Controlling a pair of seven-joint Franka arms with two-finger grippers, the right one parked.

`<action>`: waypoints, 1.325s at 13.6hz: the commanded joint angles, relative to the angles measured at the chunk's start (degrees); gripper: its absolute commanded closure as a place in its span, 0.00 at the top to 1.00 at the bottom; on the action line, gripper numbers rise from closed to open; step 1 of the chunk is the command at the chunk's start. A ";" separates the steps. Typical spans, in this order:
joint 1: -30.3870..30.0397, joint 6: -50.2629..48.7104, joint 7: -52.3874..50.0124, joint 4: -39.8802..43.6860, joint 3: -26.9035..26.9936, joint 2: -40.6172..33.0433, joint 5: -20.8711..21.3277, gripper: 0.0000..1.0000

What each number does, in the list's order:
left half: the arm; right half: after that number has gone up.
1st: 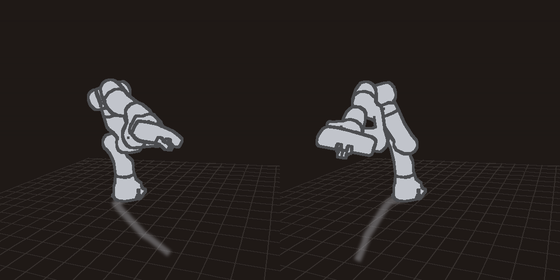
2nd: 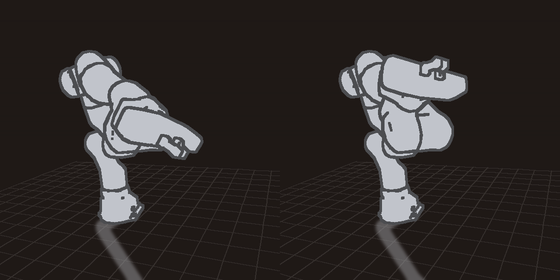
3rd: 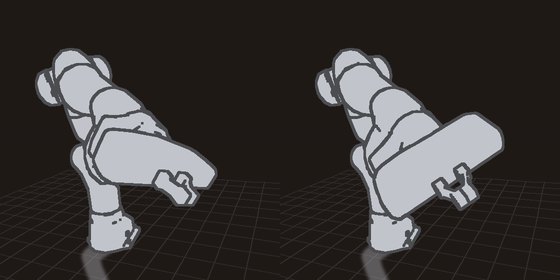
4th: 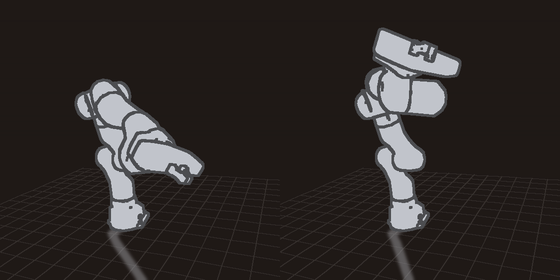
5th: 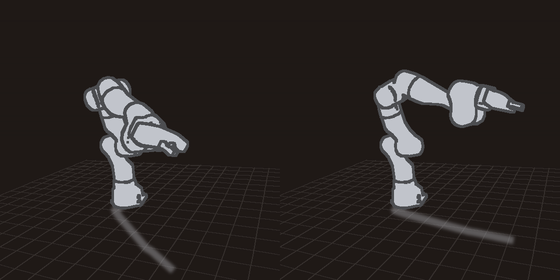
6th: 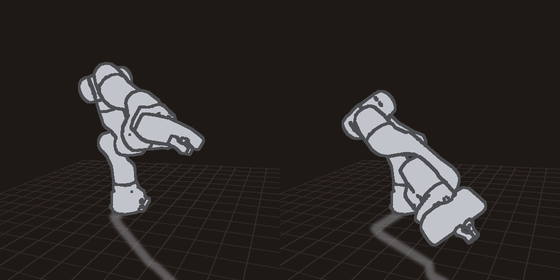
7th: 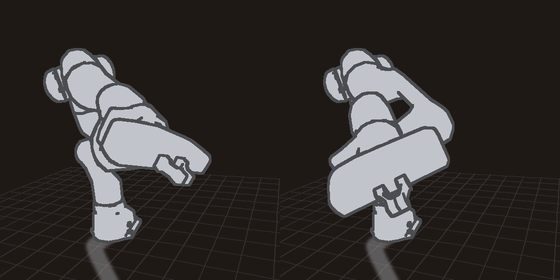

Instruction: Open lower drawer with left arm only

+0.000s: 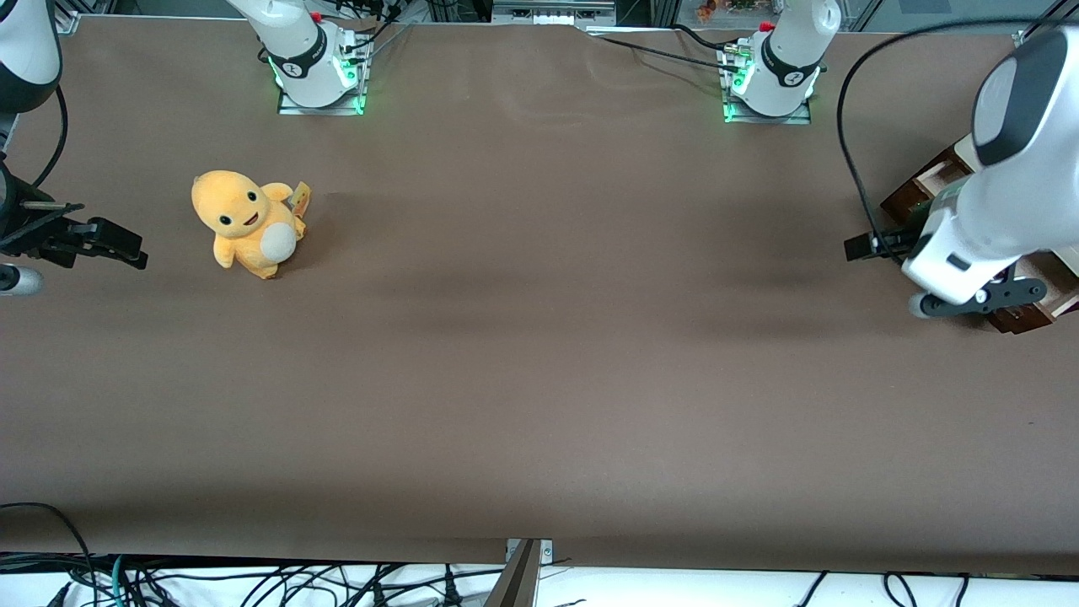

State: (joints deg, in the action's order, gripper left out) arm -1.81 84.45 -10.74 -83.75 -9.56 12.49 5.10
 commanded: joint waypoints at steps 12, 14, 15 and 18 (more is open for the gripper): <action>3.48 17.85 10.93 -20.66 7.45 -14.25 -6.33 1.00; 3.48 17.85 11.09 -20.84 7.45 -14.51 -6.25 1.00; 3.48 17.77 11.00 -20.84 7.45 -14.51 -6.25 1.00; 3.65 17.85 11.09 -20.93 7.45 -14.51 -6.25 1.00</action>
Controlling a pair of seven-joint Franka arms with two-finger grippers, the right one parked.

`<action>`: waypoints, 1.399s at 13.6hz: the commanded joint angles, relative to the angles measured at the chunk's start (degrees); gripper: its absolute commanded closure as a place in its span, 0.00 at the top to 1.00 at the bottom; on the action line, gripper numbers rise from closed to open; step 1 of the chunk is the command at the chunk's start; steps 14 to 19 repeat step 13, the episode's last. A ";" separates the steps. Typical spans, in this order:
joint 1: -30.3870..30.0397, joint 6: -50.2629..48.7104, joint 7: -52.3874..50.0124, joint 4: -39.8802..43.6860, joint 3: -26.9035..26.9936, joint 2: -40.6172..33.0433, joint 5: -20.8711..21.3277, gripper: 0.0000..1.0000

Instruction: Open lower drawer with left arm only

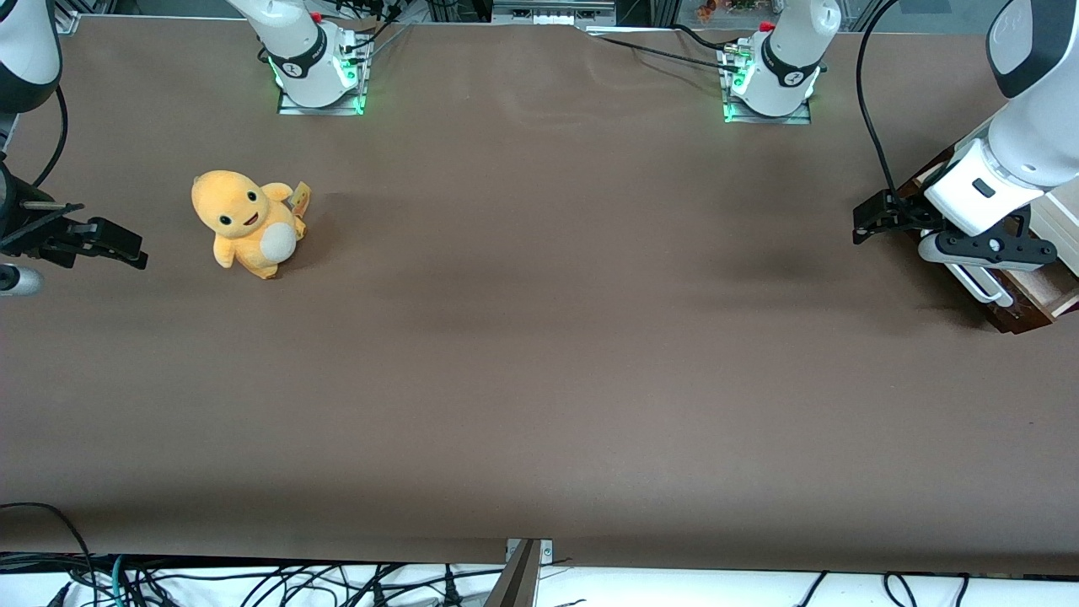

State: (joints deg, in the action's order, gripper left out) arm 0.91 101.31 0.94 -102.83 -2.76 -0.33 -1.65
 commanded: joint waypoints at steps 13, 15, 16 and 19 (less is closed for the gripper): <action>1.20 -2.35 -0.42 -1.06 0.65 -2.75 3.32 1.00; 1.20 -2.35 -0.42 -1.06 0.65 -2.75 3.32 1.00; 1.20 -2.35 -0.42 -1.06 0.65 -2.75 3.32 1.00; 1.20 -2.35 -0.42 -1.06 0.65 -2.75 3.32 1.00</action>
